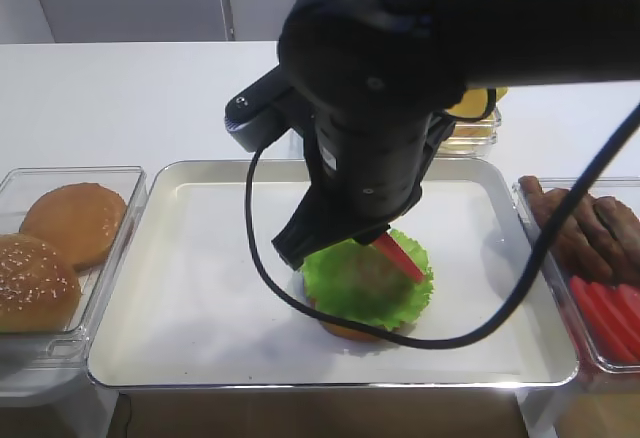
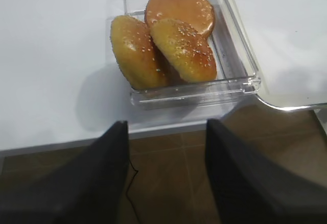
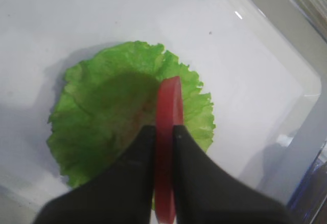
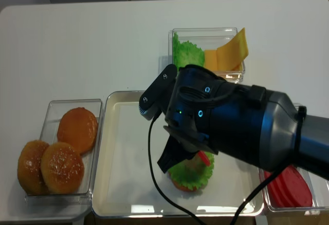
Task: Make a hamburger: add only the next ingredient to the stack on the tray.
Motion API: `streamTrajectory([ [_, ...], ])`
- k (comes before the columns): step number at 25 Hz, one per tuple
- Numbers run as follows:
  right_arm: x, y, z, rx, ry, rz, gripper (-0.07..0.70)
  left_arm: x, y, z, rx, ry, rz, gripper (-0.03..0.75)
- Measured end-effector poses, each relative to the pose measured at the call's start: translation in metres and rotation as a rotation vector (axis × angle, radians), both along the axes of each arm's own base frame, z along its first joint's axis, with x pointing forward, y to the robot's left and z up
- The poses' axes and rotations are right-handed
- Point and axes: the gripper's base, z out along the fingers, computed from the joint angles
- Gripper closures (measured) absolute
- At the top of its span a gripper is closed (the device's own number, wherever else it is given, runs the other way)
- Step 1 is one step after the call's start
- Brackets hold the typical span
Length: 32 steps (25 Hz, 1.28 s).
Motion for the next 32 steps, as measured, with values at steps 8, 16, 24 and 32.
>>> streamTrajectory([
  [8,-0.002,0.001,-0.001,0.019,0.028,-0.012,0.396,0.000,0.000,0.000,0.000,0.000,0.000,0.356],
  [16,-0.007,0.003,-0.003,0.052,0.079,-0.036,0.057,0.000,0.000,0.000,0.000,0.000,0.000,0.356],
  [24,-0.010,-0.001,0.009,0.104,0.099,-0.037,-0.060,0.000,0.000,0.000,0.000,0.000,0.000,0.356],
  [32,0.029,-0.069,0.045,0.261,0.120,-0.173,-0.031,0.000,0.000,0.000,0.000,0.000,0.000,0.356],
])
